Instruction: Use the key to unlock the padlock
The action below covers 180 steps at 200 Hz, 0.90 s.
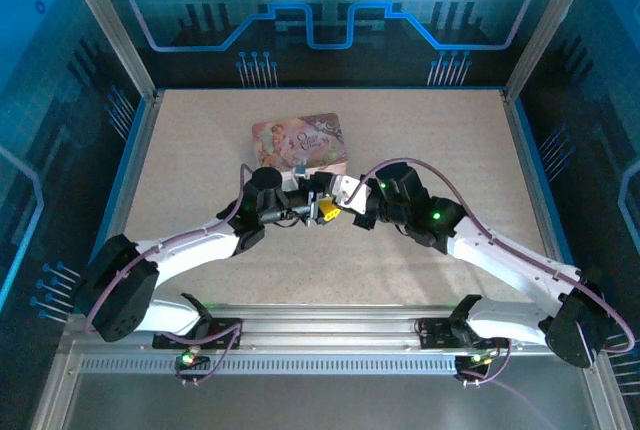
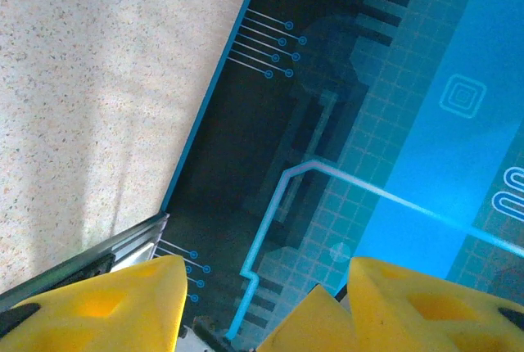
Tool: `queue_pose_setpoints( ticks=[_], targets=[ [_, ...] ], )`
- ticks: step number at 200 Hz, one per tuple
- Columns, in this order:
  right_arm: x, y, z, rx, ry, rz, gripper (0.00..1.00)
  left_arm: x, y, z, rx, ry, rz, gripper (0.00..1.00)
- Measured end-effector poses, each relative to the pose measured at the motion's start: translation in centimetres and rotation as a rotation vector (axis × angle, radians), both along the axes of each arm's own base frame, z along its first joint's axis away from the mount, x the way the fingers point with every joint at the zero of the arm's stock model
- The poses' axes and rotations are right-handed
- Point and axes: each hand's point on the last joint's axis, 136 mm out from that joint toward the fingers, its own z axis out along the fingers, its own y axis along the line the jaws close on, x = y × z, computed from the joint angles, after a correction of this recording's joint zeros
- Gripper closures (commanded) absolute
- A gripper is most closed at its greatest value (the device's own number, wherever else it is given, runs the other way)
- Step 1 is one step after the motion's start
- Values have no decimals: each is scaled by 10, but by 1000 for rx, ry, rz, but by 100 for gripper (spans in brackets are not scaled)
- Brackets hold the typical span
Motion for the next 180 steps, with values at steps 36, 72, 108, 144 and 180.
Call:
queue_pose_setpoints(
  ticks=[36,72,108,144,180],
  targets=[
    [-1,-1,1,10,9,-9,100,0,1,-1,-8,7,8,52],
    [-6,-6,3,25,5,-14,100,0,1,-3,-10,15,10,57],
    [-9,-9,-4,21,26,-22,100,-1,1,-5,-9,17,9,57],
    [-9,-11,-9,13,35,-30,100,0,1,-5,-13,12,9,52],
    [-9,-11,-9,12,35,-30,100,1,0,-6,-11,14,9,57]
  ],
)
